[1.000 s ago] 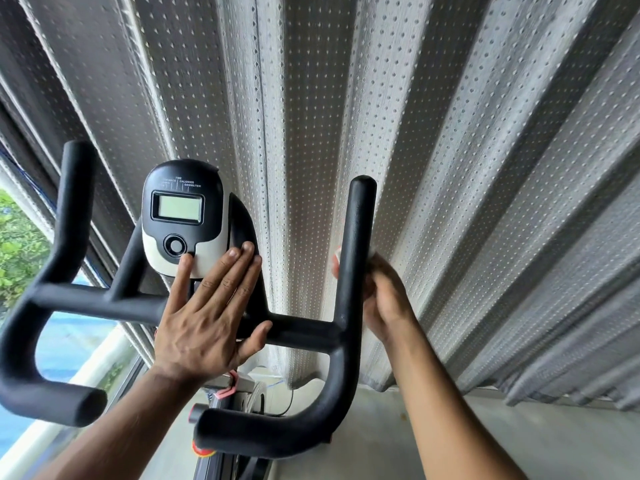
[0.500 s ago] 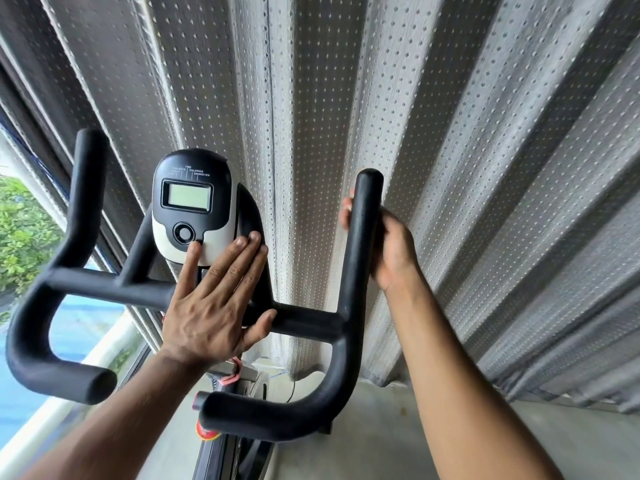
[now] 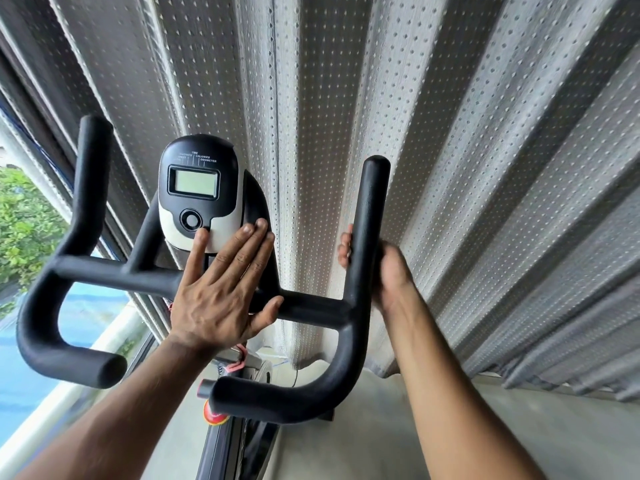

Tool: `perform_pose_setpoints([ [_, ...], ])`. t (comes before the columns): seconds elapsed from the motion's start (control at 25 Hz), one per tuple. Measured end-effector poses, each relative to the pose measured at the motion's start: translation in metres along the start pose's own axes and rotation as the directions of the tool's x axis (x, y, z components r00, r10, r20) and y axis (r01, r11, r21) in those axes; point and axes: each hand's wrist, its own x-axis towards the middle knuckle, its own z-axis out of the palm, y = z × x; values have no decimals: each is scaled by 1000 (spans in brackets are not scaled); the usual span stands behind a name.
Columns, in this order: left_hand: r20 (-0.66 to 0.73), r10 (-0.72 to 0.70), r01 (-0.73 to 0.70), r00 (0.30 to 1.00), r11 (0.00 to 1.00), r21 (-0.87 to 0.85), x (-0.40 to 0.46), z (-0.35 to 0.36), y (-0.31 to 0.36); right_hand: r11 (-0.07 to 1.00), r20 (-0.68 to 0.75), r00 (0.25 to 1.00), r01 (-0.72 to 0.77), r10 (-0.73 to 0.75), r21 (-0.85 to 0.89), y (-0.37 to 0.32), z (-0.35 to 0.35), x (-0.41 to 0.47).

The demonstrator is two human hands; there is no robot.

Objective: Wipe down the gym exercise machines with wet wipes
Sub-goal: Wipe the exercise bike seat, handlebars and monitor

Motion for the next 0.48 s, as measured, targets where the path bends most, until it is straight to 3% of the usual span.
perform_pose_setpoints([
  [0.24,-36,20,-21,999,999,-24,1,-1,0,987,122,983,143,-133,-71,-74,29,43],
  [0.4,-44,20,-21,999,1000,-19,-1,1,-1,982,84,984,166,-159,-87,-35,15,16],
  [0.48,-39,22,-23,999,1000,-20,0,1,-1,977,-48,978,197,-201,-86,2,2,-10],
])
